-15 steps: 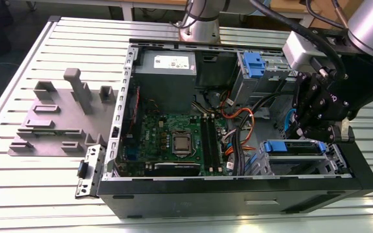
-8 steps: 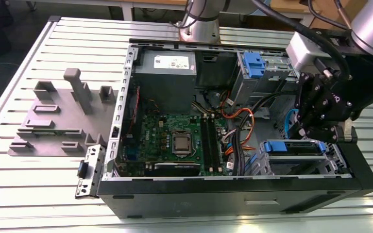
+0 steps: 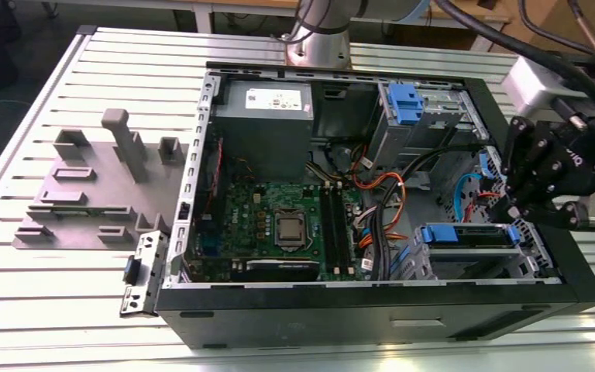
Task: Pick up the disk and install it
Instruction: 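Insert the first disk wire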
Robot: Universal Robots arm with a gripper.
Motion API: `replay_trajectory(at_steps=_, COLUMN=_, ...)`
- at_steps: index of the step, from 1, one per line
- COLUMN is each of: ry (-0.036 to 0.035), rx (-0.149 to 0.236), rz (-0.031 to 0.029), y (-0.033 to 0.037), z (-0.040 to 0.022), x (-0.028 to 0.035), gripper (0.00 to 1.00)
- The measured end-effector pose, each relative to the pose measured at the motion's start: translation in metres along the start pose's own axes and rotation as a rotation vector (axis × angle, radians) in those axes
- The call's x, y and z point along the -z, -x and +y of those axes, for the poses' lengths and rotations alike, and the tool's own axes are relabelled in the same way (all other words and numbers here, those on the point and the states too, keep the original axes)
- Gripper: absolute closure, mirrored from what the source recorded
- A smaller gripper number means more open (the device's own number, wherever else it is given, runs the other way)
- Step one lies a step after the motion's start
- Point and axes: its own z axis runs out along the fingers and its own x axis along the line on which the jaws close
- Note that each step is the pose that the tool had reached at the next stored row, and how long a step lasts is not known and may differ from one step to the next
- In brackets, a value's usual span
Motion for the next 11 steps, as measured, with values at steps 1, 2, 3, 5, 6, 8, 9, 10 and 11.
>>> replay_trajectory(at_steps=1, ry=0.0000, rx=0.000, rz=-0.0001, y=0.0002, z=-0.0038, x=0.0000, gripper=0.89)
replay_trajectory(at_steps=2, ry=0.0001, rx=0.000, rz=0.0000, y=0.0006, z=-0.0052, x=0.0002, gripper=0.89)
replay_trajectory(at_steps=3, ry=0.0001, rx=0.000, rz=0.0005, y=0.0014, z=-0.0055, x=0.0006, gripper=0.89)
replay_trajectory(at_steps=5, ry=-0.0001, rx=0.000, rz=0.0036, y=0.0043, z=-0.0053, x=0.0034, gripper=0.89)
replay_trajectory(at_steps=6, ry=-0.0001, rx=0.000, rz=0.0049, y=0.0061, z=-0.0051, x=0.0052, gripper=0.89)
replay_trajectory(at_steps=8, ry=-0.0002, rx=0.000, rz=0.0071, y=0.0094, z=-0.0049, x=0.0086, gripper=0.89)
replay_trajectory(at_steps=9, ry=-0.0003, rx=0.000, rz=0.0080, y=0.0107, z=-0.0048, x=0.0100, gripper=0.89)
replay_trajectory(at_steps=10, ry=-0.0003, rx=0.000, rz=0.0091, y=0.0117, z=-0.0049, x=0.0107, gripper=0.89)
replay_trajectory(at_steps=11, ry=-0.0002, rx=0.000, rz=0.0099, y=0.0124, z=-0.0056, x=0.0106, gripper=0.89)
